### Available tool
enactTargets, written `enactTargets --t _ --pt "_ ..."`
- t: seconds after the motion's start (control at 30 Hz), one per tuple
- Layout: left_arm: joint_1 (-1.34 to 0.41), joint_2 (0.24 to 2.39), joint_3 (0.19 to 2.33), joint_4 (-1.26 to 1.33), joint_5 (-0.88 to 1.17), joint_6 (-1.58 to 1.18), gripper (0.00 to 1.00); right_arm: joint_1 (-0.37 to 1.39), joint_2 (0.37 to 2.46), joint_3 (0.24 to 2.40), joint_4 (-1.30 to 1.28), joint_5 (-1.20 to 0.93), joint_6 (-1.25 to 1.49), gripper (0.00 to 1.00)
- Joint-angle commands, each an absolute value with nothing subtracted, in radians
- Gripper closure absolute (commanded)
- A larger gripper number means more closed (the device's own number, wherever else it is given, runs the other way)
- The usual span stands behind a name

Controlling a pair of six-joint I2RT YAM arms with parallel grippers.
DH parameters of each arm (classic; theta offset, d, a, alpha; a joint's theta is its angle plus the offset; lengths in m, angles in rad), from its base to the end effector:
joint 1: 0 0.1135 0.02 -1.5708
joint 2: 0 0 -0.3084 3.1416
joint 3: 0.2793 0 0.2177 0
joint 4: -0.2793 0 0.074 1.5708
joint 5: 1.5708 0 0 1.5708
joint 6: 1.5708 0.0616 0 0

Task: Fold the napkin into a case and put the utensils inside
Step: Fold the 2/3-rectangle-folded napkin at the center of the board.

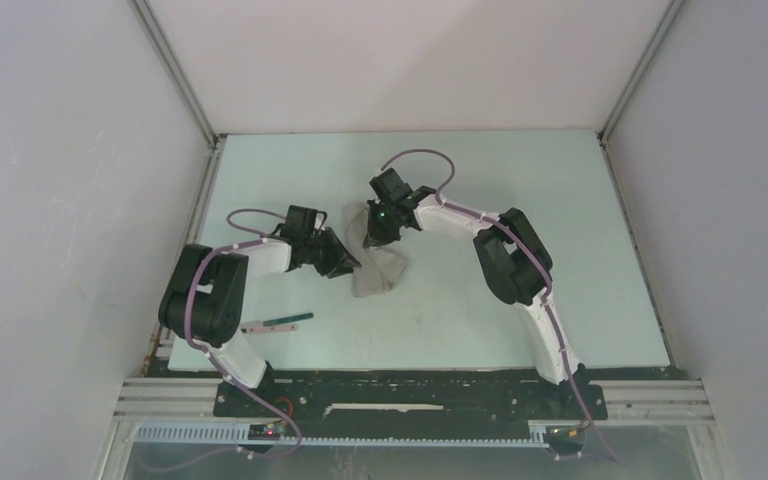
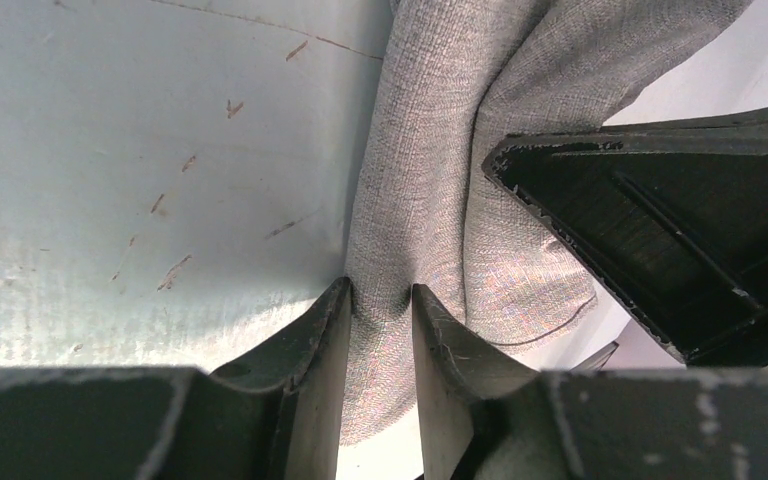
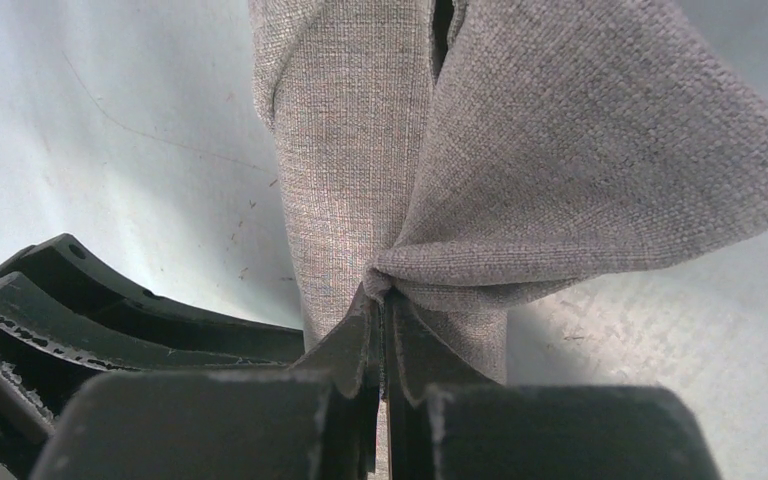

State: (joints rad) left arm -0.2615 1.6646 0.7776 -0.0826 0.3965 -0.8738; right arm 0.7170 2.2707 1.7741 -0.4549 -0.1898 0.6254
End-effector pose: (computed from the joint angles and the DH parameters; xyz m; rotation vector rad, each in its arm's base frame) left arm 0.2852 -0.1010 0.1884 -0.6534 2.6251 -0.9074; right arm 0.3763 0.3434 0.1929 -0.2040 2.6707 0.7322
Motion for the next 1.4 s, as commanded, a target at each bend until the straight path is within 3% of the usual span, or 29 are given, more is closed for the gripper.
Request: enactTargets --t 0.0,0.33,0.67,0.9,1.1,1.37 --pt "-0.264 1.644 0.774 -0.057 0.405 -0.877 0.67 0.709 2.219 1.745 -0.407 -0.247 0.651 1.00" --pt "-0.264 1.609 0.785 -0.099 0.391 -0.851 0.67 0.647 2.132 1.692 -0.514 -0.181 0.632 0.93" --pt "-0.265 1.525 0.855 -0.228 0.358 -0.778 0.65 0.581 2.019 1.586 -0.520 -0.147 0.589 0.37" --pt "-0.296 1.586 0.949 -0.223 0.424 -0.805 0.64 0.508 2.062 1.592 -0.409 -0.207 0.655 0.20" --pt "-0.302 1.656 0.980 -0.170 0.461 -0.850 0.64 0.538 2.209 1.819 -0.553 0.013 0.635 0.21" --pt "-0.302 1.691 0.969 -0.140 0.459 -0.859 0.65 0.599 2.317 1.960 -0.653 0.223 0.548 0.41"
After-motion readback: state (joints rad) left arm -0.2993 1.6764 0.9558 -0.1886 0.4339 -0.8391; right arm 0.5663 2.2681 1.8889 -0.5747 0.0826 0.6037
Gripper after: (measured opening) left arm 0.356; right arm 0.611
